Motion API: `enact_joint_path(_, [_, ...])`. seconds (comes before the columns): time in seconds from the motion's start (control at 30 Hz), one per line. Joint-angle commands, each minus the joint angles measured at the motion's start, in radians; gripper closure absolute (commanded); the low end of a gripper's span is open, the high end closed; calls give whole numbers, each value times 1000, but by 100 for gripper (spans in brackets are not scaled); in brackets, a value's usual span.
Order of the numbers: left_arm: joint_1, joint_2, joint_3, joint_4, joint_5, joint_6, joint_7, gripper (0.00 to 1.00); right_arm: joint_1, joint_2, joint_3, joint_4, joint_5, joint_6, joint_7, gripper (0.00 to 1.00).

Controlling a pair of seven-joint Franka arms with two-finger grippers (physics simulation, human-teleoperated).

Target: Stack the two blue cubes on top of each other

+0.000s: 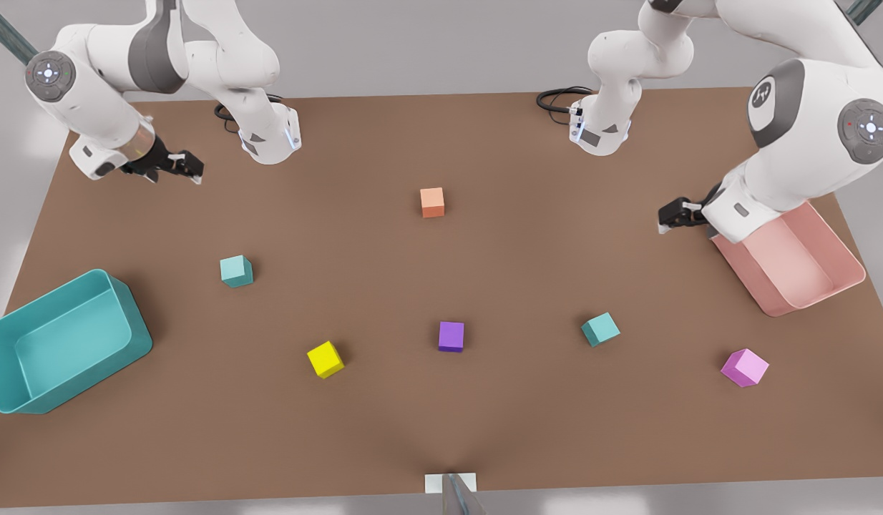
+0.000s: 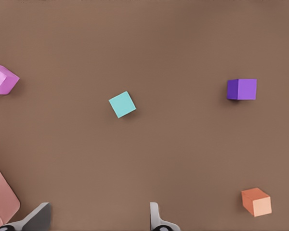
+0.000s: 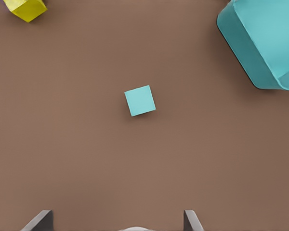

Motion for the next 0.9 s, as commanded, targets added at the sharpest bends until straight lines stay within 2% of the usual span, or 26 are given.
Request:
enact_joint_path(0.0, [-3,-2,-2,-7,40,84,-48,0,7,8,3,9,-2,160,8,0])
enact_joint_path(0.07, [8,10,0,-8,38,86,-29,0,9,76,69,109,-2,99,20,0])
enact_joint_path(0.17, [-14,125,0,10,130,138,1,0,9,295,71,101,1,378,8,0])
enact_joint_path(0.23, [-15,165,0,10,129,156,7,0,9,396,85,98,-20,473,-58,0])
enact_joint_path(0.3, [11,174,2,10,123,170,16,0,9,412,85,73,-65,498,-161,0])
enact_joint_path(0.4, [11,182,2,9,114,190,14,0,7,409,86,-14,-62,499,-144,0])
enact_joint_path(0.47, [6,183,2,7,110,190,13,0,1,419,86,-88,-65,596,-161,0])
enact_joint_path(0.7, [3,183,2,2,112,187,14,0,-17,453,-1,-94,-66,585,-190,0])
enact_joint_path(0.87, [-3,185,2,-5,110,185,10,0,-26,472,-4,-154,-66,616,-190,0])
